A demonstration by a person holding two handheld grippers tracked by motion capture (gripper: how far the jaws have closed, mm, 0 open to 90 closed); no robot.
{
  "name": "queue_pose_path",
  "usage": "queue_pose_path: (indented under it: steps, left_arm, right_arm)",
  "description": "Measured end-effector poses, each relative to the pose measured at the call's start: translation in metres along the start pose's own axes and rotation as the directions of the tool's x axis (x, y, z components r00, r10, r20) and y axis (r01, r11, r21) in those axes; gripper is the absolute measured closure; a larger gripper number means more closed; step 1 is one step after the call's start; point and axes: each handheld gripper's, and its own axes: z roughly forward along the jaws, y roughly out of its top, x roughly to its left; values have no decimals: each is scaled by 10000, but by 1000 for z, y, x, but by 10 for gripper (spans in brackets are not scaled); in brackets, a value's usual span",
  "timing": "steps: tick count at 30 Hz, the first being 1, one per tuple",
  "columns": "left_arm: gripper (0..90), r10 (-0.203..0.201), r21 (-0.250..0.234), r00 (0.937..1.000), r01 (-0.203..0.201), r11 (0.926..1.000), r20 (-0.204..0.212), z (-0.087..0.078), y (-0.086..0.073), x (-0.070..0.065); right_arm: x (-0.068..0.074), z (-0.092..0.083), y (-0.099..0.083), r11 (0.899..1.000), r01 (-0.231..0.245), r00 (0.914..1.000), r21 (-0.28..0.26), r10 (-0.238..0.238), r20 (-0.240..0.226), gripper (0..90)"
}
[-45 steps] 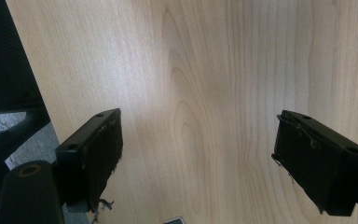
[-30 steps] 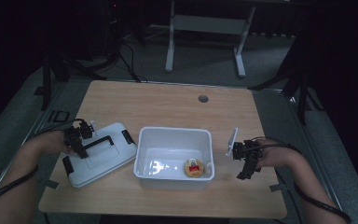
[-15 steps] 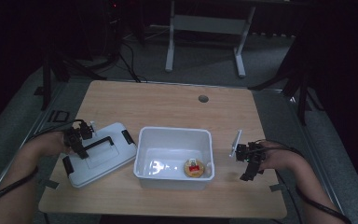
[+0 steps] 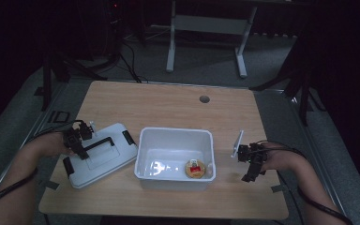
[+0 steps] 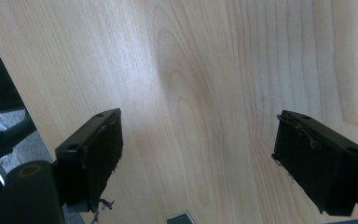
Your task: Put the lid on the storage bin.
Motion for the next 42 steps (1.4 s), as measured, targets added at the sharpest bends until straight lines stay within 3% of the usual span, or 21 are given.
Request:
queue_pose_path:
  steps: [12,16,22,34,42]
  left_arm:
    - [836,21,-115,10000,-21,9999,-44,-4,-2,0]
    - [837,144,-292,9999,-143,9995,36,-12,-7,-2]
    - [836,18,-498,10000,-22,9988,-98,-23,-15,-3]
    - [837,69,-943,9987,-116,9955,-505,-61,-32,-12]
    - [837,224,-724,9957,-290,9970,-902,-89,-31,-22]
  right_arm:
    - [-1,-1,0,10000,-36,10000,-79,36,4,154]
    - [-2,-1,0,9999,-61,10000,-123,61,36,154]
    - [-1,-3,0,9999,-70,9999,-91,71,89,154]
    - [0,-8,1,9999,-71,9998,-155,74,173,154]
    - [0,-10,0,9999,-88,9998,-133,90,171,154]
